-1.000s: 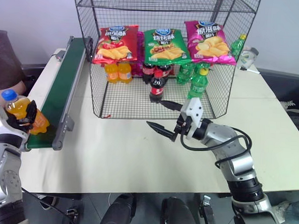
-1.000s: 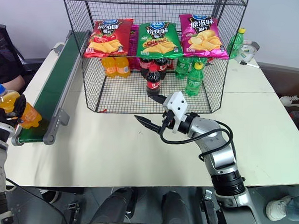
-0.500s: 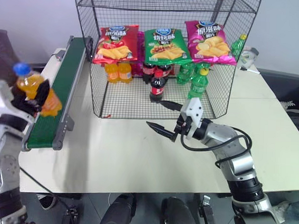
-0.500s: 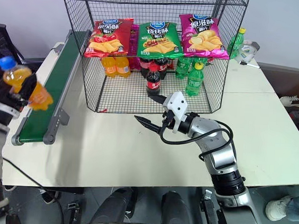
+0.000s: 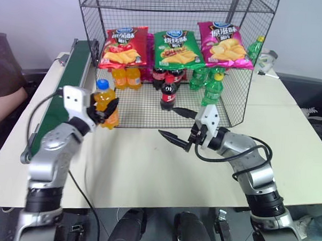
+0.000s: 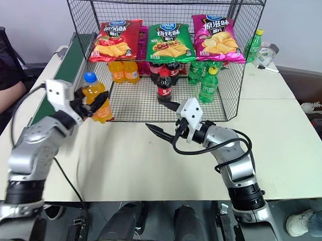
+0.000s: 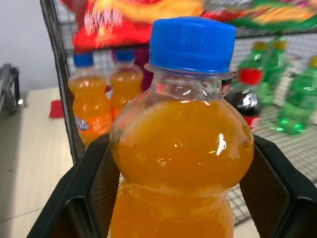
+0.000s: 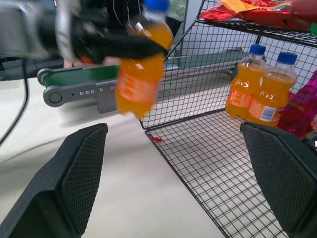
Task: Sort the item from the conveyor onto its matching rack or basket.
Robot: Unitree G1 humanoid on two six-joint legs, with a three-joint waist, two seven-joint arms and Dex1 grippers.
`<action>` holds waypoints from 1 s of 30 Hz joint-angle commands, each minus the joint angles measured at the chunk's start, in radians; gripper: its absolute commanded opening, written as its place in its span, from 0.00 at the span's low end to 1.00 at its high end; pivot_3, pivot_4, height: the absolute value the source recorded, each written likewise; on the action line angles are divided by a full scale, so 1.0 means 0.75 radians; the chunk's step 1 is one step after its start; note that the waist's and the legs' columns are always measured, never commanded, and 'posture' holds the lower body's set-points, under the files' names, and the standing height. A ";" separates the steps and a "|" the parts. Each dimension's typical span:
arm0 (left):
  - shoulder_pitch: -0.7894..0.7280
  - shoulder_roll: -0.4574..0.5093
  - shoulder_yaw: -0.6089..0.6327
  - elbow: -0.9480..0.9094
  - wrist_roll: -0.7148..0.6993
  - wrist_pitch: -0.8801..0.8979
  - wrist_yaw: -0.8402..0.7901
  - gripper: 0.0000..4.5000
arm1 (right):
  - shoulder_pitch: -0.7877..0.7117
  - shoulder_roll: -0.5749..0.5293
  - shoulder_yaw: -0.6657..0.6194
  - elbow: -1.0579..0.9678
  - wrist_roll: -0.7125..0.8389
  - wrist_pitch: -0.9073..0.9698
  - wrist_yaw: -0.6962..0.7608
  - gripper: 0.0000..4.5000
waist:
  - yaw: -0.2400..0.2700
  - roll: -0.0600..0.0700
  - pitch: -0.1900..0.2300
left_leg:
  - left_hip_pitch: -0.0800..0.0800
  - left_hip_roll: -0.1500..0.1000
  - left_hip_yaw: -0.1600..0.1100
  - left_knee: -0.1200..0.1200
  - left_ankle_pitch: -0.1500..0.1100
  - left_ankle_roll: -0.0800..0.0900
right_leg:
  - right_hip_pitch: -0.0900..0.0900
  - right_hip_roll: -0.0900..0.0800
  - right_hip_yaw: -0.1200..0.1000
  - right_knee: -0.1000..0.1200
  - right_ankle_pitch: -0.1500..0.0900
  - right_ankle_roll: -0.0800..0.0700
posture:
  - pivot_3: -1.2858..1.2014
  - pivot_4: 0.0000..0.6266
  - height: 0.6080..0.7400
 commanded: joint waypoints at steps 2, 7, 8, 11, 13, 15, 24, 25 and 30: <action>-0.153 -0.078 -0.032 0.194 0.108 -0.193 0.010 0.72 | -0.001 -0.008 -0.023 -0.071 0.013 -0.001 -0.016 1.00 | -0.002 0.000 0.000 | 0.000 -0.001 0.000 0.000 0.000 0.000 | 0.000 -0.001 0.000 0.000 0.000 0.000 | 0.52 0.24 1.00; -0.330 -0.162 -0.032 0.512 0.163 -0.324 -0.001 0.72 | 0.006 -0.010 -0.021 -0.086 0.014 0.006 -0.027 1.00 | -0.004 0.000 0.000 | -0.001 -0.001 0.000 0.001 0.000 0.000 | 0.000 0.000 -0.001 0.000 0.000 0.000 | 0.52 0.24 1.00; -0.364 -0.171 -0.031 0.576 0.174 -0.358 -0.005 0.72 | 0.008 -0.010 -0.021 -0.089 0.013 0.007 -0.030 1.00 | -0.004 0.000 0.000 | -0.001 -0.001 0.000 0.001 0.000 0.000 | 0.000 0.000 -0.001 0.001 0.000 0.000 | 0.52 0.24 1.00; -0.439 -0.185 -0.028 0.737 0.207 -0.455 -0.016 0.72 | 0.017 -0.012 -0.021 -0.102 0.011 0.010 -0.042 1.00 | -0.009 0.000 0.000 | -0.001 -0.001 0.000 0.001 0.000 0.000 | 0.000 0.001 -0.001 0.001 0.000 0.001 | 0.52 0.24 1.00; -0.472 -0.187 -0.023 0.820 0.222 -0.509 -0.021 0.72 | 0.022 -0.013 -0.021 -0.108 0.011 0.011 -0.048 1.00 | -0.012 0.000 0.000 | -0.001 -0.001 0.000 0.001 0.000 0.000 | -0.001 0.001 -0.001 0.001 0.000 0.001 | 0.52 0.24 1.00; -0.498 -0.191 -0.019 0.896 0.229 -0.552 -0.033 0.72 | 0.027 -0.015 -0.022 -0.113 0.011 0.011 -0.053 1.00 | -0.012 0.000 0.000 | -0.001 -0.001 0.000 0.001 0.000 0.000 | -0.001 0.001 -0.001 0.001 0.000 0.001 | 0.52 0.24 1.00; -0.545 -0.211 -0.003 1.100 0.245 -0.682 -0.073 0.88 | 0.033 -0.029 -0.033 -0.128 0.012 0.018 -0.070 1.00 | -0.007 0.000 0.000 | -0.001 -0.002 0.000 0.003 0.000 0.000 | 0.000 0.001 -0.001 0.002 0.000 0.001 | 0.52 0.24 1.00; -0.545 -0.211 0.001 1.104 0.242 -0.685 -0.077 0.95 | 0.033 -0.031 -0.034 -0.129 0.013 0.019 -0.071 1.00 | -0.007 0.000 0.000 | -0.001 -0.002 0.000 0.003 0.000 0.000 | 0.000 0.001 -0.001 0.002 0.000 0.001 | 0.52 0.24 1.00; -0.501 -0.203 0.006 1.052 0.246 -0.681 -0.073 0.98 | 0.030 -0.037 -0.036 -0.131 0.015 0.025 -0.070 1.00 | -0.008 0.000 0.000 | -0.001 -0.002 0.000 0.003 0.000 0.000 | 0.000 0.001 -0.001 0.003 0.000 0.001 | 0.52 0.24 1.00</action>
